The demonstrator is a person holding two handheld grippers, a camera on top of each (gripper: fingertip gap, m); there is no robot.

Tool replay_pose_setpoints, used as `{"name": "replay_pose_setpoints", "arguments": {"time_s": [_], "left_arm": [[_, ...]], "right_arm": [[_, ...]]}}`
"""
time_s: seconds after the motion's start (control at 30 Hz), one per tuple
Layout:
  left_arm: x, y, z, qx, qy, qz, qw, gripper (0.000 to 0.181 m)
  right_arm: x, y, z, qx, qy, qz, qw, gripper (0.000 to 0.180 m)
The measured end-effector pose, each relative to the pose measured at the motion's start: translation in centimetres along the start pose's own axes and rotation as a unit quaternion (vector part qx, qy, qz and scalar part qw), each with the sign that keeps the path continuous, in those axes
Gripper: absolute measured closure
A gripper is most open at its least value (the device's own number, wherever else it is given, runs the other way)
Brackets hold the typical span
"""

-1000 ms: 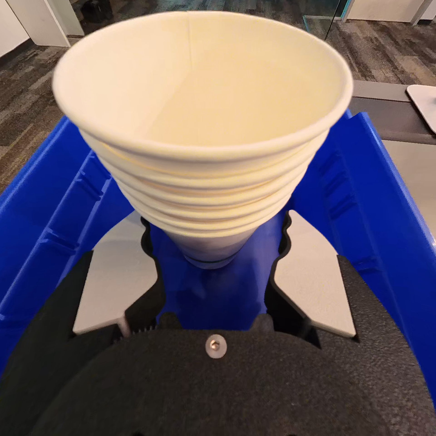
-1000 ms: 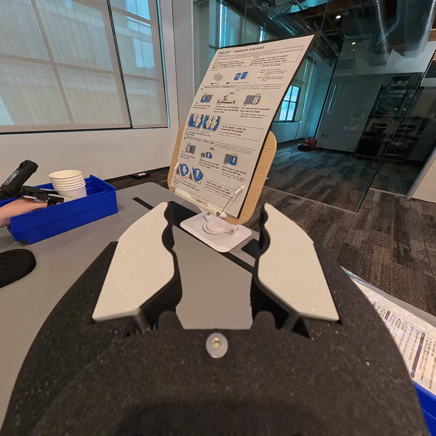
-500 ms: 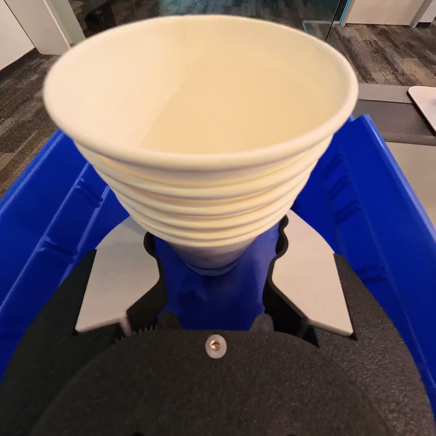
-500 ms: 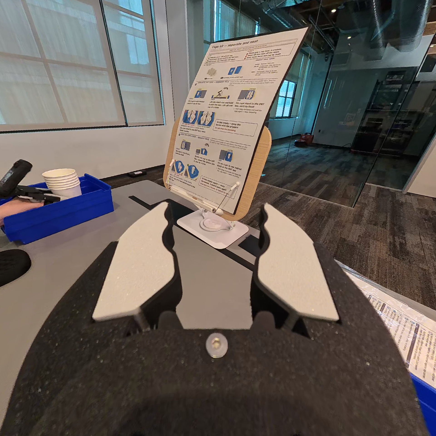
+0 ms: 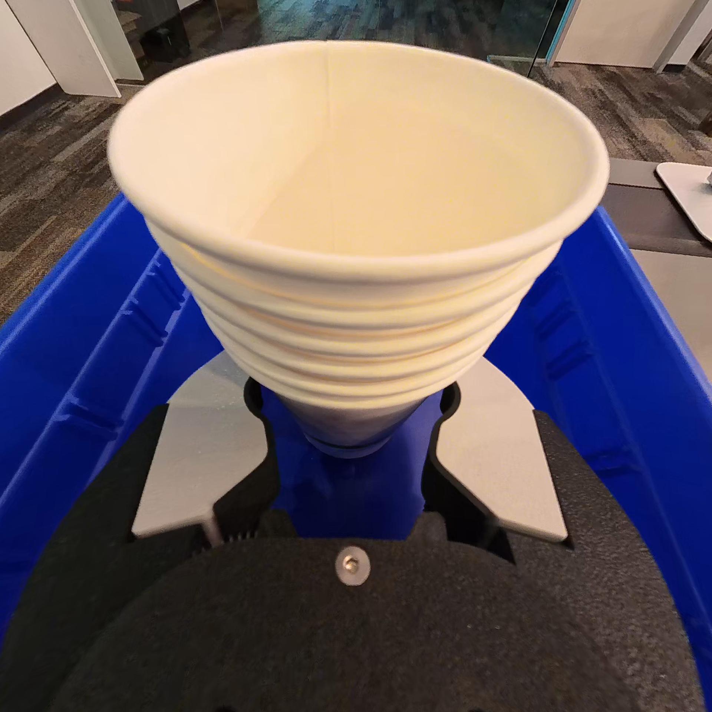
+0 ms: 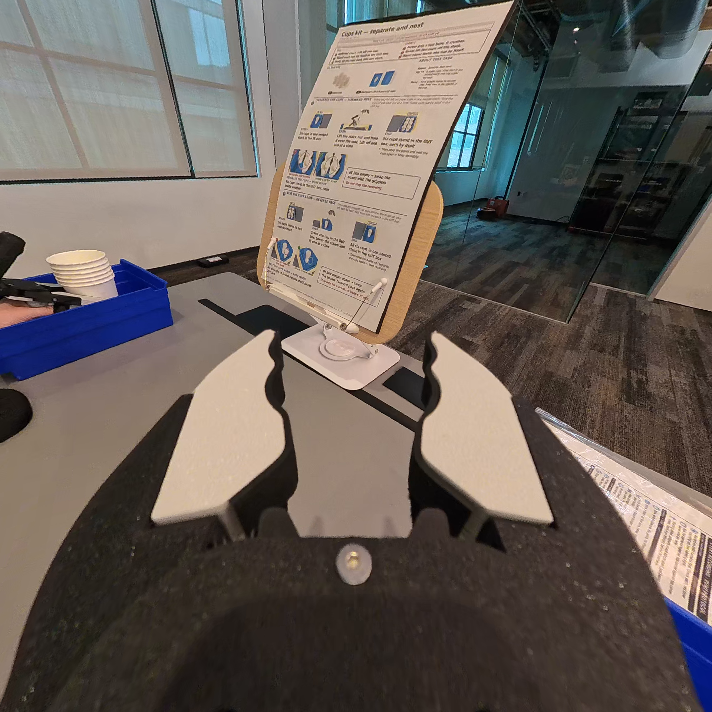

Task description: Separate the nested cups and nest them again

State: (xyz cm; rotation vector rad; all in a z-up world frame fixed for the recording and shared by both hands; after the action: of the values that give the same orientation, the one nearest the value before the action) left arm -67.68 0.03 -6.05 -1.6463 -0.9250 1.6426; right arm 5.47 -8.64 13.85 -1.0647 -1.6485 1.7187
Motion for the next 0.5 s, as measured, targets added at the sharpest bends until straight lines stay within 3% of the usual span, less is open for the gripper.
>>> {"name": "replay_pose_setpoints", "arguments": {"time_s": [0.5], "left_arm": [[-2.2,-1.7,-0.3,0.047,-0.015,-0.034,0.998,0.091]], "right_arm": [[0.8,0.7,0.0,-0.004,-0.004,0.024,1.0,0.111]]}}
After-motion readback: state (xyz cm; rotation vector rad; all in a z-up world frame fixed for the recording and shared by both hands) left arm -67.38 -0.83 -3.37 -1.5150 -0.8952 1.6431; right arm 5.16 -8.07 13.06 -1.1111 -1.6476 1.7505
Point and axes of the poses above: each gripper's, where its closed fingertips meet, x out along the fingers, y out of its underside, z = x × y across the jaws, the point moved 6 cm from there along -x, back along the fingers, and after that the axes turned 9 degrees about z, right-handed, at the moved point
